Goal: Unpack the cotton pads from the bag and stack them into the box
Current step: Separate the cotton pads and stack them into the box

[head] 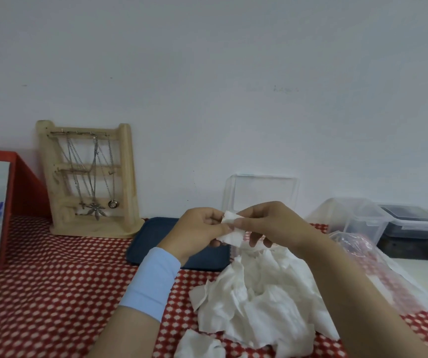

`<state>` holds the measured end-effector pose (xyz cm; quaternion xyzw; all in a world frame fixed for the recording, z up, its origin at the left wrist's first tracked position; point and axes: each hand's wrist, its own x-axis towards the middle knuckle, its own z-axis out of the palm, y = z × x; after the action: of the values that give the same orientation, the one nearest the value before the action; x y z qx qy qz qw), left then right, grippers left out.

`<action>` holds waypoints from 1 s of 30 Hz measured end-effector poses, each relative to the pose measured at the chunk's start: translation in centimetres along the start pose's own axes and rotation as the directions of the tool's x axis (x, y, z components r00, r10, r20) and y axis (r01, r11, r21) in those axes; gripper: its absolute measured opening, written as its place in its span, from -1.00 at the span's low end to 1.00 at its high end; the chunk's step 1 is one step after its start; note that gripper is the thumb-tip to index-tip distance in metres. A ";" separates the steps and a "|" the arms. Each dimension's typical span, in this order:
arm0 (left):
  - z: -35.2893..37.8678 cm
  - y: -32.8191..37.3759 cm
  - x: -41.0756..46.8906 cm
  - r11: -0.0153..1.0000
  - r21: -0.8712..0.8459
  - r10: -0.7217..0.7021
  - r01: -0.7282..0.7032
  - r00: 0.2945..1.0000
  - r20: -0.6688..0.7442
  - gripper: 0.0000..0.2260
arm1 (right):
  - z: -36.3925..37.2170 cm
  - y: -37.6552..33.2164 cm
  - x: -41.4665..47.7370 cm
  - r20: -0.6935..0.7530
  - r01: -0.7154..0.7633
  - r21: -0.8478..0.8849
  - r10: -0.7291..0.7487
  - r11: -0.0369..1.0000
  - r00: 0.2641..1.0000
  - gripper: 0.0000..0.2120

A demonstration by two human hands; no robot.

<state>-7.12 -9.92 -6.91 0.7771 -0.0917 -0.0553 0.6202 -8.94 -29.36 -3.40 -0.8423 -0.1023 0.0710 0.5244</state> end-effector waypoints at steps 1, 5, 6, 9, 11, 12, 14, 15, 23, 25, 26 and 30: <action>-0.1 0.0 -0.1 1.000 0.015 0.000 0.000 1.000 0.010 -0.89 | 0.1 0.0 0.0 -0.004 0.009 -0.005 -0.009 1.000 1.000 -0.90; -0.3 -0.4 -0.3 0.997 0.071 -0.029 0.022 0.995 0.093 -0.90 | 0.5 0.5 0.3 -0.050 0.038 -0.010 -0.039 0.999 0.998 -0.95; -0.5 -0.5 -0.2 0.996 0.083 -0.038 0.031 0.996 0.082 -0.90 | 0.4 0.7 0.5 -0.061 0.038 -0.064 -0.042 0.997 0.997 -0.97; -1.2 -0.9 0.2 0.996 0.055 -0.064 0.064 0.998 -0.011 -0.86 | -0.4 1.5 0.8 -0.063 0.025 -0.309 -0.047 0.951 0.997 -0.82; -1.7 -1.2 0.4 0.998 0.016 -0.063 0.064 0.997 -0.053 -0.88 | -0.8 1.5 0.5 0.074 0.048 -0.394 -0.020 0.918 0.997 -0.70; -1.8 -1.3 0.4 0.998 -0.003 -0.061 0.061 0.996 -0.067 -0.90 | -0.8 1.3 0.2 0.177 0.085 -0.429 -0.009 0.899 0.984 -0.63; -1.9 -1.3 0.4 0.998 -0.031 -0.056 0.053 0.995 -0.083 -0.92 | -0.3 1.1 -0.2 0.345 0.164 -0.480 0.014 0.862 0.938 -0.55; -1.9 -1.3 0.4 0.998 -0.040 -0.055 0.052 0.995 -0.079 -0.92 | 0.0 0.9 -0.2 0.389 0.187 -0.488 0.020 0.853 0.921 -0.57; -1.1 -1.2 0.4 0.994 -0.100 -0.054 0.045 0.995 -0.090 -0.92 | -1.3 1.5 0.2 0.154 0.088 -0.234 -0.052 0.968 0.987 -0.98; -0.9 -1.1 0.4 0.993 -0.111 -0.053 0.043 0.995 -0.085 -0.92 | -1.9 1.7 0.2 0.112 0.060 -0.174 -0.041 0.983 0.993 -0.92; -0.7 -1.1 0.4 0.993 -0.110 -0.051 0.042 0.996 -0.080 -0.93 | -2.2 1.8 0.2 0.103 0.052 -0.139 -0.038 0.989 0.994 -0.91; 0.1 -1.0 0.4 0.995 -0.084 -0.066 0.060 0.995 -0.070 -0.93 | -2.3 1.8 -0.1 0.127 0.017 0.013 -0.018 1.000 0.992 -0.89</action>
<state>-6.70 -9.90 -7.85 0.7550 -0.0420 -0.0501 0.6524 -8.32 -32.15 -4.02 -0.8319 -0.1425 0.1205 0.5225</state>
